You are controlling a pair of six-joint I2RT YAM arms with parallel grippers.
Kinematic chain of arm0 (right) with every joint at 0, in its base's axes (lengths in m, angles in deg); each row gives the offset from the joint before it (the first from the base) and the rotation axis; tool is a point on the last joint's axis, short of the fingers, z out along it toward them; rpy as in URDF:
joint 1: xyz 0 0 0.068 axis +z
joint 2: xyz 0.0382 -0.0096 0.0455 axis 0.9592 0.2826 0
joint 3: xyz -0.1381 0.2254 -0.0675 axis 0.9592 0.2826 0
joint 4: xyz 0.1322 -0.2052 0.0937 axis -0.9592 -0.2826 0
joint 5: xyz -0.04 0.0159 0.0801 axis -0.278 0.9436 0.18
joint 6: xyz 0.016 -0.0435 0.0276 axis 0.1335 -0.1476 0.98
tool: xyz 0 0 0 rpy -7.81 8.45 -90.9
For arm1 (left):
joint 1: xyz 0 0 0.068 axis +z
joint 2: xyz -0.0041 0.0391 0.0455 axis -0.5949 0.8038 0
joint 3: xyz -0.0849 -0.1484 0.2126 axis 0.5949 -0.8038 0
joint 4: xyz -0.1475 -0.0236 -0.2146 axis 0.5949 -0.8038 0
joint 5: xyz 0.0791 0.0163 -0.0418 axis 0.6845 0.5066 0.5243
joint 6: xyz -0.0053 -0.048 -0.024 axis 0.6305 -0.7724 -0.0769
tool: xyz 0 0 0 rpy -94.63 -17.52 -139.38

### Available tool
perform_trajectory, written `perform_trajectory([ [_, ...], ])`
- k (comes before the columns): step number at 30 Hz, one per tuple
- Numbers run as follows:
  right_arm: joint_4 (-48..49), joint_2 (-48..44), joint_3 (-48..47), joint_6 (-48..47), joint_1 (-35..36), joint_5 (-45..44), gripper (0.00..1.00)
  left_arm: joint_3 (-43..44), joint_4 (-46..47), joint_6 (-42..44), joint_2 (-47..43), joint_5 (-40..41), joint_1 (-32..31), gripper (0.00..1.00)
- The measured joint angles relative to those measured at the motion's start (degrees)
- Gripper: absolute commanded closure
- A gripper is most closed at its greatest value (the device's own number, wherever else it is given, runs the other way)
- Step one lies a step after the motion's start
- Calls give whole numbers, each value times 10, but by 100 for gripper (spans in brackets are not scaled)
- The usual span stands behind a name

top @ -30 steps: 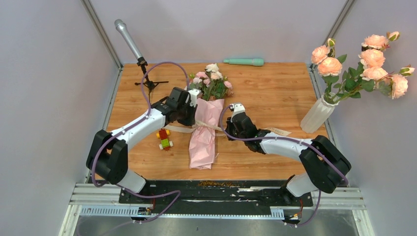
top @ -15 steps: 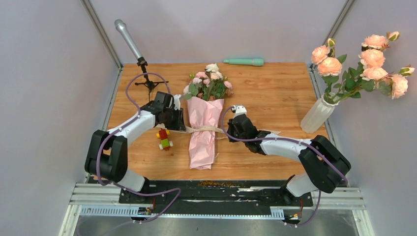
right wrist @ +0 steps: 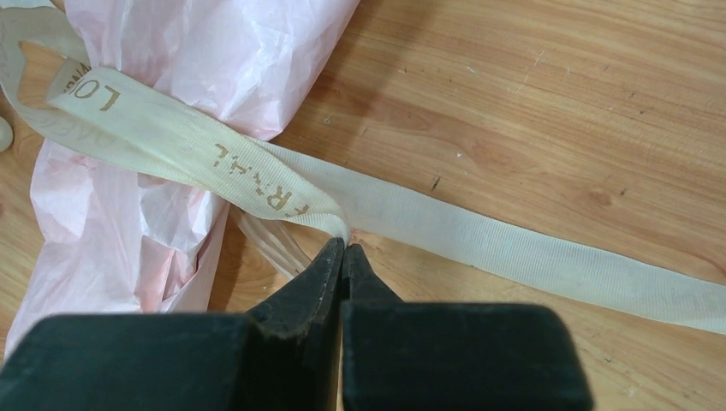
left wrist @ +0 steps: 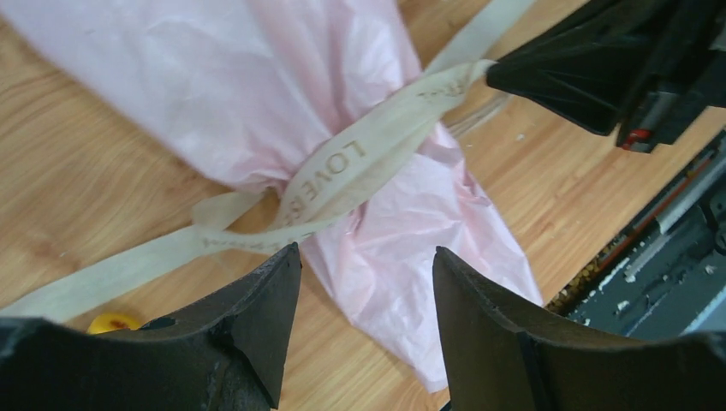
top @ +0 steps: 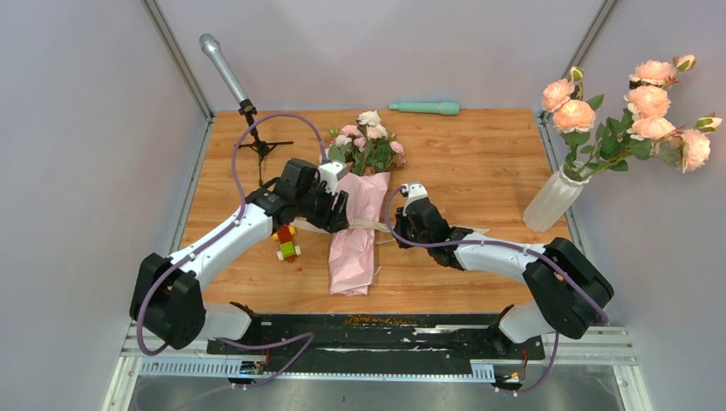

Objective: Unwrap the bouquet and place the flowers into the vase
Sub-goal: Untie the ribbon from the wrapping paper.

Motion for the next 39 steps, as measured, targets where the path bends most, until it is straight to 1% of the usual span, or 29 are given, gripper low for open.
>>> perform_trajectory([
  [2,0,0,0,0,0,3,100,9,3,7,11,-11,-21,36],
  [10,1,0,0,0,0,20,100,32,17,9,72,-24,-33,37],
  [18,1,0,0,0,-3,28,100,50,28,20,123,-26,-43,48],
  [23,2,0,0,1,-5,33,100,50,27,31,128,-13,-59,50],
  [31,10,0,0,1,-9,41,100,50,19,45,128,33,-81,55],
  [39,12,0,1,2,-15,45,100,49,18,46,119,72,-100,56],
])
